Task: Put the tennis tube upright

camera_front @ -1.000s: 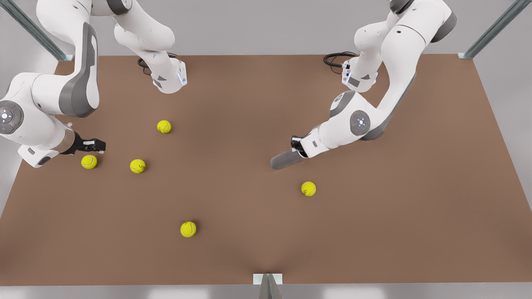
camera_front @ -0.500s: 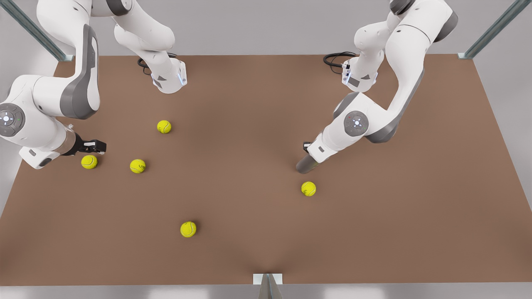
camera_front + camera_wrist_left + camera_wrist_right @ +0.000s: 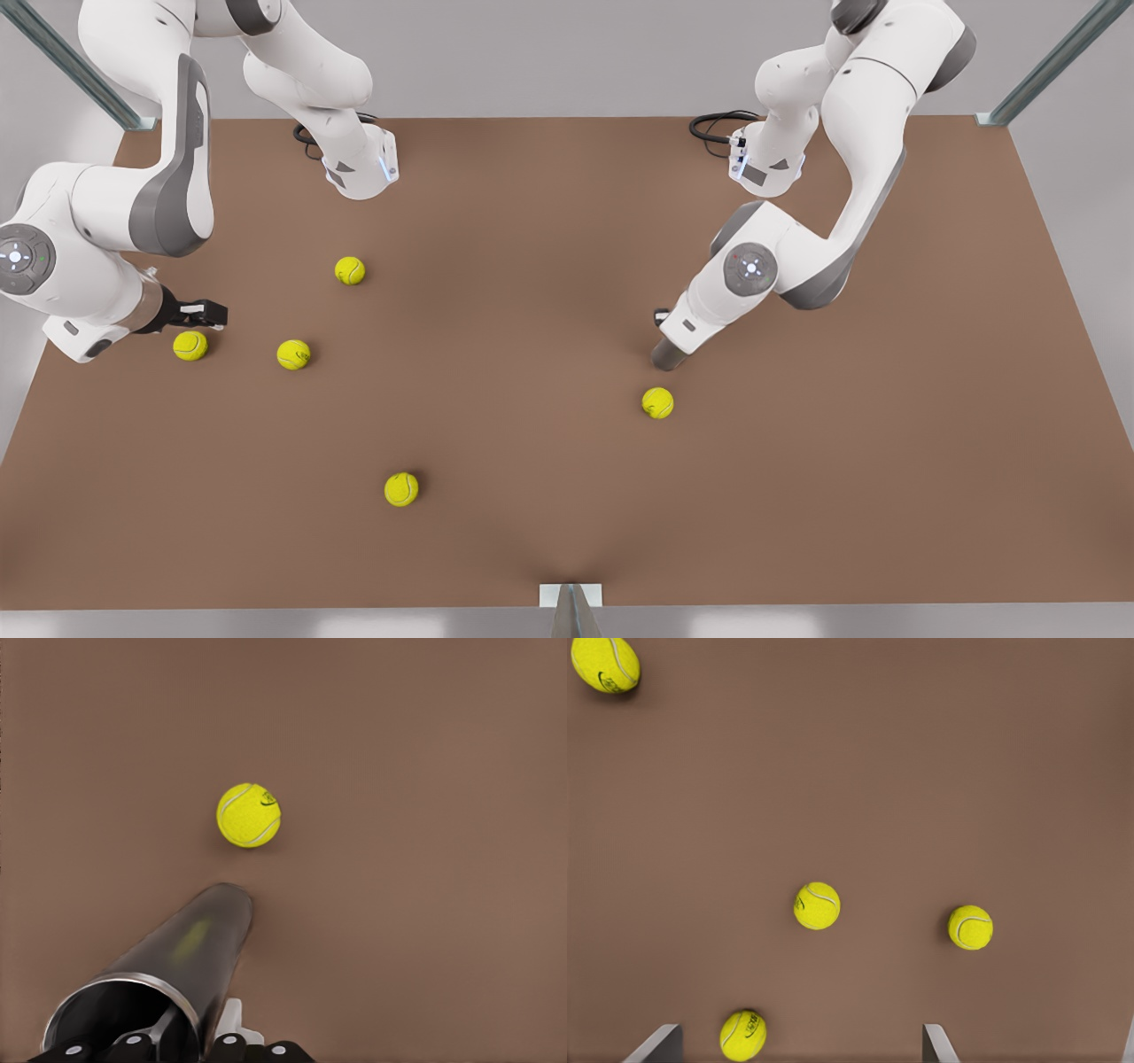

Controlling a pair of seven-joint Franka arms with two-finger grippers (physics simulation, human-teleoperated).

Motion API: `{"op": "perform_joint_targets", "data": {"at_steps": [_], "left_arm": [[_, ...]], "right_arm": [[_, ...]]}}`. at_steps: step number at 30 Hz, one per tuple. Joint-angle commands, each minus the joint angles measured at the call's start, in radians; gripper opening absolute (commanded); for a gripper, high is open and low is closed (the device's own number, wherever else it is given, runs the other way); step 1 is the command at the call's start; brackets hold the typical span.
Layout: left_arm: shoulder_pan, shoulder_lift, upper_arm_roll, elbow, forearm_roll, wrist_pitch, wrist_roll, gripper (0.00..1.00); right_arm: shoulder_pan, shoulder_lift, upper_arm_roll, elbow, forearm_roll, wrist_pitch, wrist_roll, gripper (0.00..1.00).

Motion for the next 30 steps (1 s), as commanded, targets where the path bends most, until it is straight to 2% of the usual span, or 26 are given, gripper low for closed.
{"op": "perform_joint_targets", "data": {"at_steps": [1,2,6,9,12,14,16,18,19,20,21,22,25,30], "left_arm": [[0.0,-0.001,0.001,0.0,0.005,-0.008,-0.098,0.77],[-0.002,-0.001,0.001,0.0,0.005,-0.008,-0.098,0.88],[-0.005,-0.004,-0.001,0.002,0.002,-0.009,-0.101,1.0],[-0.006,-0.008,-0.007,0.008,0.004,-0.051,-0.101,1.0],[-0.006,-0.007,-0.011,0.138,0.004,-0.281,-0.098,1.0],[-0.006,-0.005,-0.016,0.27,0.002,-0.461,-0.095,1.0],[0.008,-0.005,-0.005,0.497,0.059,-0.69,-0.072,1.0],[0.101,-0.008,-0.016,0.555,0.125,-0.787,0.237,1.0],[0.091,-0.025,0.005,0.549,0.169,-0.802,0.39,1.0],[-0.224,-0.204,0.5,0.382,0.035,-0.7,0.704,1.0],[-0.342,-0.231,0.705,0.31,-0.067,-0.601,0.698,1.0],[-0.347,-0.214,0.722,0.305,-0.071,-0.522,0.7,1.0],[-0.345,-0.188,0.722,0.43,-0.094,-0.607,0.698,1.0],[-0.342,-0.215,0.722,0.425,-0.096,-0.574,0.698,1.0]], "right_arm": [[0.0,0.0,0.0,0.0,0.001,0.0,-0.001,1.0],[0.0,0.0,0.0,0.0,0.001,0.0,-0.001,1.0],[0.0,0.002,0.0,0.0,0.001,0.001,0.0,1.0],[0.0,0.0,0.0,0.0,0.001,0.003,0.0,1.0],[0.0,-0.003,0.0,0.002,0.001,0.003,0.0,1.0],[0.0,-0.003,0.0,0.0,0.001,0.003,0.0,1.0],[0.0,-0.001,0.0,0.0,0.001,0.003,0.0,1.0],[0.0,-0.001,0.0,0.0,0.001,0.003,0.0,1.0],[0.0,-0.001,0.0,0.0,0.001,0.003,0.0,1.0],[0.0,-0.001,0.0,0.0,0.001,0.003,0.0,1.0],[0.0,-0.001,0.0,0.0,0.001,0.003,0.0,1.0],[0.0,-0.001,0.0,0.0,0.001,0.003,0.0,1.0],[0.0,-0.001,0.0,0.0,0.001,0.003,0.0,1.0],[0.0,0.0,0.0,0.0,0.001,0.003,0.0,1.0]]}}
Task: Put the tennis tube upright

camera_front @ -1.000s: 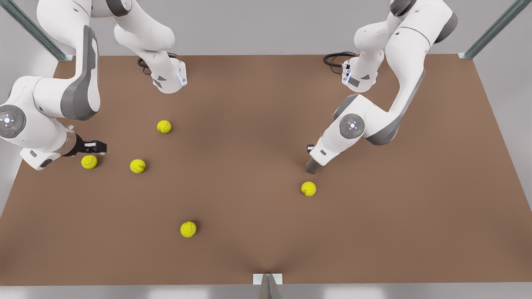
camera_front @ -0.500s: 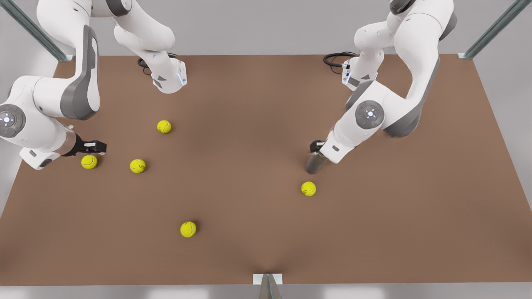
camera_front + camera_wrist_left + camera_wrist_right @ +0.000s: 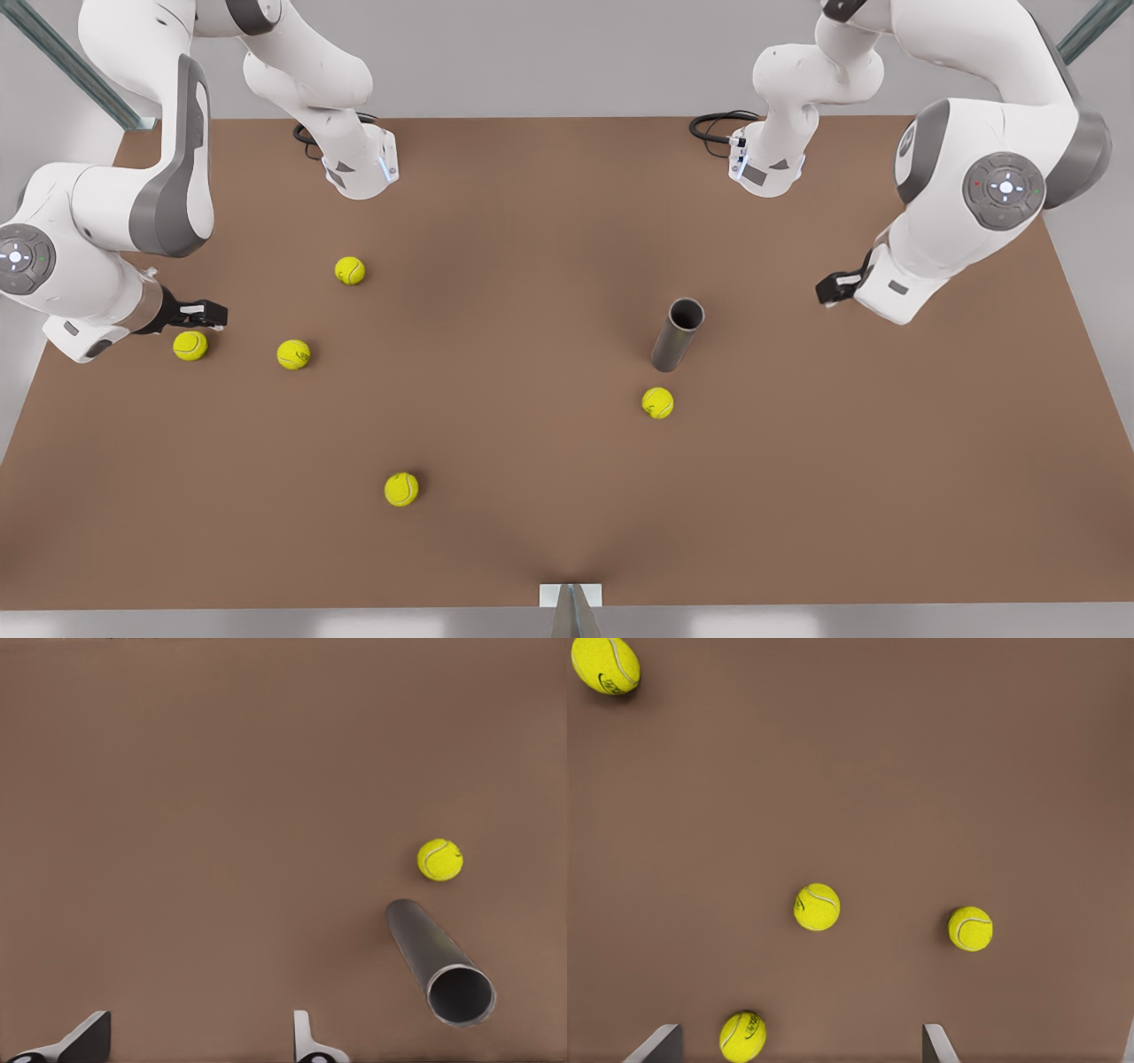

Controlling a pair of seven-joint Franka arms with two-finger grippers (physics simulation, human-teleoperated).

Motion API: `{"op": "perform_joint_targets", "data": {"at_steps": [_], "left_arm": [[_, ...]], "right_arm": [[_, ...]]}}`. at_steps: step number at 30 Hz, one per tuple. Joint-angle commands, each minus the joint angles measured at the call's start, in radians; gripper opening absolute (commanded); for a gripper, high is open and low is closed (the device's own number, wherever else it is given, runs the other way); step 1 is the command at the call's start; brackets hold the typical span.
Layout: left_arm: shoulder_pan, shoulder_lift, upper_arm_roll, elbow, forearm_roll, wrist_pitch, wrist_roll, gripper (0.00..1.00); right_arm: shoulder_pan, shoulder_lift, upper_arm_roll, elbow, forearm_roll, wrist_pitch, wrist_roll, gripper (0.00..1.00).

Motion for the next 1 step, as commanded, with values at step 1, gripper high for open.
{"op": "perform_joint_targets", "data": {"at_steps": [1], "left_arm": [[0.0,-0.001,0.0,0.002,-0.011,-0.008,0.37,1.0]], "right_arm": [[0.002,-0.001,0.0,0.0,0.001,0.0,0.0,1.0]]}}
